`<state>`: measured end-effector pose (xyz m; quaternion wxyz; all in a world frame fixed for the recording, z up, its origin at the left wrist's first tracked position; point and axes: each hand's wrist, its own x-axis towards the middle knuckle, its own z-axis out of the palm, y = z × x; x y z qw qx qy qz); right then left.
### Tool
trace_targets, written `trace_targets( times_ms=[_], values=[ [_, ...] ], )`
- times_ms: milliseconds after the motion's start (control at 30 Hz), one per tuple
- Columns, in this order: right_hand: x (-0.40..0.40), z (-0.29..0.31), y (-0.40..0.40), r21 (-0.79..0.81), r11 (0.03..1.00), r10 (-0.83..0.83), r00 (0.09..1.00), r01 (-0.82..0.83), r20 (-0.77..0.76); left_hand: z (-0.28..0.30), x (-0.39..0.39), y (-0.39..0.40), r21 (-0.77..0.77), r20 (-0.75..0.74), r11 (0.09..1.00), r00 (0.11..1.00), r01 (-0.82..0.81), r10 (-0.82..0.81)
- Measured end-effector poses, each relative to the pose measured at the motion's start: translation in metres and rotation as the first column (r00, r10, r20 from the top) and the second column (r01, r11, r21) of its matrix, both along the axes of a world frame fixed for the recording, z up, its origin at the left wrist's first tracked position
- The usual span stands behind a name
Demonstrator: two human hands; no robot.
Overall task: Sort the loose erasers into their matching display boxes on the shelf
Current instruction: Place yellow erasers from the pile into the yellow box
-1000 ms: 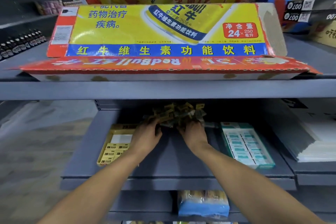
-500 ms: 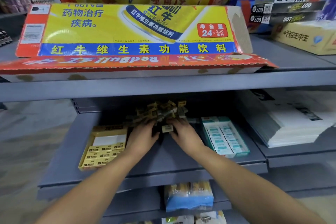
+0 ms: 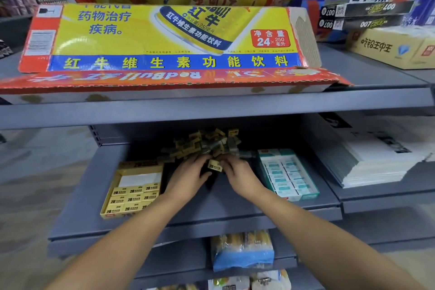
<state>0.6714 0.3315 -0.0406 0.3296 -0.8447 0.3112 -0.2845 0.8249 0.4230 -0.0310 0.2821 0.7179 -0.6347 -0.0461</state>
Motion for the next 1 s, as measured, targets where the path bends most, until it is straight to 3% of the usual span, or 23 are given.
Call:
trace_targets(
  times_ms=[100,267,467,533,667,867,1000],
  values=[
    [-0.0006,0.0006,-0.0001,-0.004,1.0,0.007,1.0,-0.007,0.002,0.0002,0.0016,-0.0008,-0.033,0.006,0.999,1.0,0.016,-0.015],
    [-0.0073,-0.0047,-0.0031,-0.228,0.973,0.015,0.998,-0.027,-0.055,0.0009,0.0045,-0.0013,-0.021,0.034,1.0,0.999,-0.009,0.01],
    [-0.0056,-0.0045,-0.0041,-0.281,0.959,0.008,0.999,-0.019,-0.041,0.0018,0.0037,-0.002,-0.016,0.037,1.0,0.999,-0.014,0.015],
    [-0.0044,-0.0048,-0.0031,-0.215,0.976,-0.018,1.0,0.017,-0.002,0.0024,0.0037,-0.002,-0.025,0.032,1.0,0.999,-0.017,0.018],
    [0.0003,-0.003,-0.0005,0.082,0.994,-0.078,0.995,0.073,0.064,0.0046,0.0031,-0.0013,-0.04,0.031,0.998,0.999,-0.039,0.04],
    [0.0019,-0.0038,-0.0008,0.27,0.961,-0.093,0.99,0.061,0.107,0.0061,0.0031,-0.0001,-0.041,0.034,0.999,0.999,-0.026,0.028],
    [0.0013,-0.0031,0.0012,0.257,0.965,-0.076,0.989,0.042,0.124,0.0058,0.0033,0.0016,-0.05,0.037,0.999,0.999,-0.013,0.015]
  ],
)
